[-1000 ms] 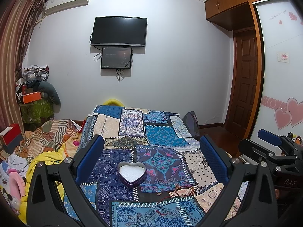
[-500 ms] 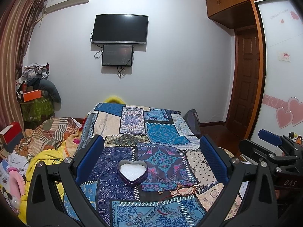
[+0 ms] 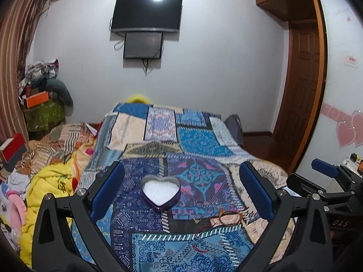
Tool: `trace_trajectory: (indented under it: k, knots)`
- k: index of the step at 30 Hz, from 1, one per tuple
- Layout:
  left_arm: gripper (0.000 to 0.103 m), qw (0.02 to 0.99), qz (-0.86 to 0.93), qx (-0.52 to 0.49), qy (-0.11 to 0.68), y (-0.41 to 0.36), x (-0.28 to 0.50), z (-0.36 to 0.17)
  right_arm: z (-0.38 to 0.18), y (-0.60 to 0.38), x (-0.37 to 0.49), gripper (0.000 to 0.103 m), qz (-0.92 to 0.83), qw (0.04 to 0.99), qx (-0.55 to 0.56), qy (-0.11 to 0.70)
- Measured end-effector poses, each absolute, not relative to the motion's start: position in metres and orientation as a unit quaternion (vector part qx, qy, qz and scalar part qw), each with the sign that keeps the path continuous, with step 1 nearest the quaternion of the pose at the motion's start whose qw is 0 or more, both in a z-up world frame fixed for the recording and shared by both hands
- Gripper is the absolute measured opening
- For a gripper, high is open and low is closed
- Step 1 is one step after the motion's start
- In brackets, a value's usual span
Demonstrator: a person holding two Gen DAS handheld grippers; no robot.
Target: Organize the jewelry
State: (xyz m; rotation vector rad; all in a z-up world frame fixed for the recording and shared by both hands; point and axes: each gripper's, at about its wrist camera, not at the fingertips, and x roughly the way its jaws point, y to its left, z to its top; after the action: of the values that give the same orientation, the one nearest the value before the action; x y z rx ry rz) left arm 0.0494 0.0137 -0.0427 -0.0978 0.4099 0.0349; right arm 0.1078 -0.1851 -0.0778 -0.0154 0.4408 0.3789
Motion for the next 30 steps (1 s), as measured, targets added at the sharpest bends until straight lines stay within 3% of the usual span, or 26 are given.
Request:
trace_trajectory:
  k: [7, 13, 21, 26, 30]
  knots:
    - [0.101, 0.957, 0.006, -0.046, 0.286, 0.016, 0.084, -0.090, -0.114, -0.193, 0.131, 0.100, 0.171, 0.943, -0.015, 0.284]
    - [0.086, 0.926, -0.022, -0.041, 0.375, 0.011, 0.108, -0.142, -0.146, -0.197, 0.145, 0.099, 0.179, 0.925, -0.017, 0.335]
    - [0.076, 0.891, -0.058, -0.031, 0.449, -0.005, 0.123, -0.189, -0.168, -0.194, 0.159, 0.085, 0.224, 0.899, 0.002, 0.377]
    - [0.043, 0.870, -0.080, -0.032, 0.485, -0.013, 0.128, -0.209, -0.181, -0.193, 0.167, 0.074, 0.254, 0.879, 0.014, 0.403]
    - [0.040, 0.868, -0.089, -0.031, 0.488, -0.017, 0.127, -0.212, -0.190, -0.187, 0.175, 0.068, 0.272, 0.866, 0.021, 0.420]
